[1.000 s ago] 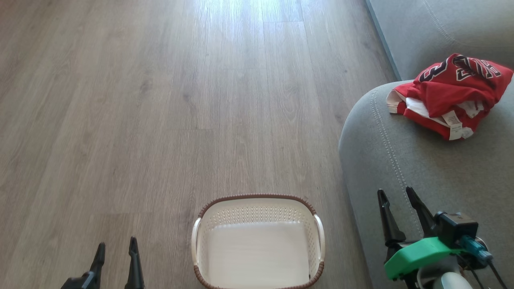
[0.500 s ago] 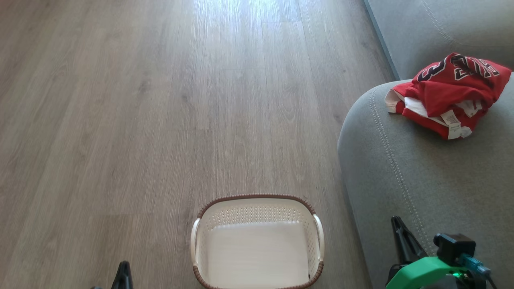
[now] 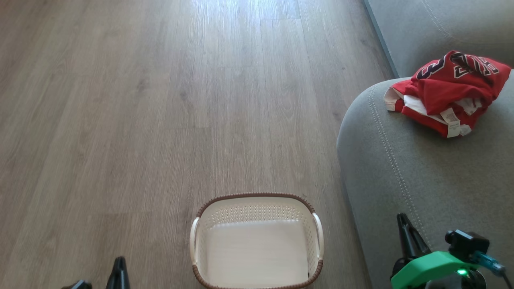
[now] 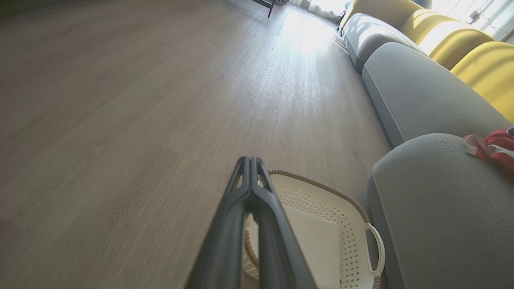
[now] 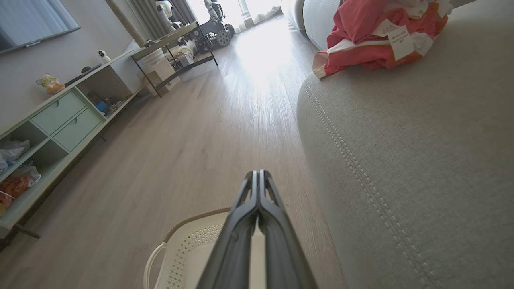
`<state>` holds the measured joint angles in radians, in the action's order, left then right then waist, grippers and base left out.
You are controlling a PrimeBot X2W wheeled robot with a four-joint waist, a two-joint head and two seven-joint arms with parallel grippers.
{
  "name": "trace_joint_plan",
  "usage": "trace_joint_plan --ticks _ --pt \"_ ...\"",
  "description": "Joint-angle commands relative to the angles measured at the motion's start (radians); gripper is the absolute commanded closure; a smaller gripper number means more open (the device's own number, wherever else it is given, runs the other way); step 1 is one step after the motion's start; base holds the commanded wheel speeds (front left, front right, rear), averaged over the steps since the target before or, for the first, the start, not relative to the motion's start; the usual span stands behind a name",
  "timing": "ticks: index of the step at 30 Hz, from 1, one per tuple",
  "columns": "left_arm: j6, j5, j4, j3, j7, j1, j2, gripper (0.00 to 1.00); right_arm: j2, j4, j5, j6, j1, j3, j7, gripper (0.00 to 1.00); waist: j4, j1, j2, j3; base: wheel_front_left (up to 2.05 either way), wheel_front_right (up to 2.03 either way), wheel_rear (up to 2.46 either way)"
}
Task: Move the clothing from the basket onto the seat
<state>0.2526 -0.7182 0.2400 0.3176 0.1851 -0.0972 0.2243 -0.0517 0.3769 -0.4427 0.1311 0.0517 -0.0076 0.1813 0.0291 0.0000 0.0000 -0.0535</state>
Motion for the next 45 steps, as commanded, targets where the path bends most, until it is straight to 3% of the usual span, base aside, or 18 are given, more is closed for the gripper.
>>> trace_joint_plan --ticks 1,45 --pt "-0.011 -0.024 -0.031 -0.033 -0.004 0.041 0.004 1.0 0.0 -0.039 -0.032 0.0 -0.055 -0.006 -0.008 1.0 0.0 0.0 0.0 0.001 0.0 0.0 0.0" --pt "-0.132 -0.394 -0.054 -0.199 -0.125 0.108 -0.068 1.0 -0.004 -0.071 -0.516 0.0 -0.109 -0.044 -0.126 1.0 -0.013 0.0 0.0 0.022 0.0 0.0 0.0"
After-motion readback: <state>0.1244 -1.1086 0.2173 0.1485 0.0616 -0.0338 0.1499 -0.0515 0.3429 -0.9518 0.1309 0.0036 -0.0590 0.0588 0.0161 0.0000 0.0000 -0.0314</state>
